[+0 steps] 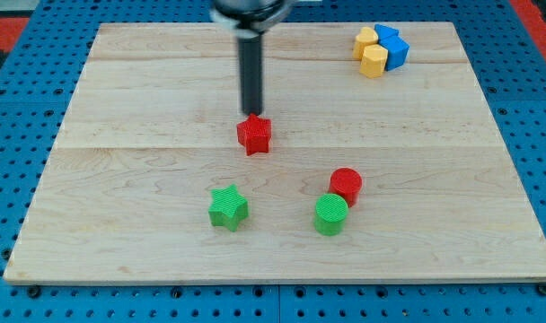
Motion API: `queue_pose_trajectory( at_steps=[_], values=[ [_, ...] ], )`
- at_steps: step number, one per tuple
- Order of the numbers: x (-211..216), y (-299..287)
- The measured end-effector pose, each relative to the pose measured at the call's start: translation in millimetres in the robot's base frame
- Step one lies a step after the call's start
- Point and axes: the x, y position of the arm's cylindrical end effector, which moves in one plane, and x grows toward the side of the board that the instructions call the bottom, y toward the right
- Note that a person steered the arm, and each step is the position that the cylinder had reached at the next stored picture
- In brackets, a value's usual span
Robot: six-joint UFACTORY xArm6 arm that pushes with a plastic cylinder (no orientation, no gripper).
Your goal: Group red blocks and green blocks close to each other
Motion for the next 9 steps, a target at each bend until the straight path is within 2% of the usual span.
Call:
queue_pose_trajectory(
  at_steps=[1, 2, 3, 4, 5, 6, 7, 8, 9],
  values=[
    [58.6, 7.5],
    [8.8, 13.0],
    [20.9, 97.0],
    [60.3, 54.4],
    [36.1, 73.4],
    [18.3, 34.4],
    [68.8, 12.5],
    [66.5, 17.5],
    [24.6, 92.9]
  ],
)
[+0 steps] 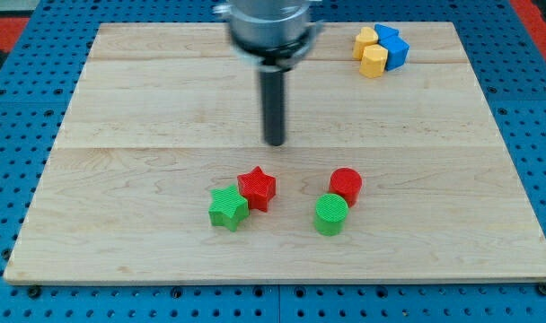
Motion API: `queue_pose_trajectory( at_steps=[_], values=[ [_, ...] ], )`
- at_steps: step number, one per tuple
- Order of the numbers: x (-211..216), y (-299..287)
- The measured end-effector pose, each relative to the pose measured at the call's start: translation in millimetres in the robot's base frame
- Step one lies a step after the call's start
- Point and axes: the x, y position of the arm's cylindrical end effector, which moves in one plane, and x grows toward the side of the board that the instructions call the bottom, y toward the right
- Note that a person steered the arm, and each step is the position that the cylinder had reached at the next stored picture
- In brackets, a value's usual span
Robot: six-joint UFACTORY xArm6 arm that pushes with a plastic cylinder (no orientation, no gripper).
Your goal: Group red blocks and green blocks close to each other
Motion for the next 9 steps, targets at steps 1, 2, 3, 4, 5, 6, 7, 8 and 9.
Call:
queue_pose_trajectory(
  at_steps=[1, 2, 3, 4, 5, 6, 7, 8, 9],
  values=[
    [33.8, 112.2],
    [78.2, 105.3],
    [84.9, 43.7],
    [82.4, 5.4],
    [82.6, 45.1],
    [100.0, 112.4],
    [134.7, 61.8],
    [122.9, -13.9],
    [123.6, -6.3]
  ],
)
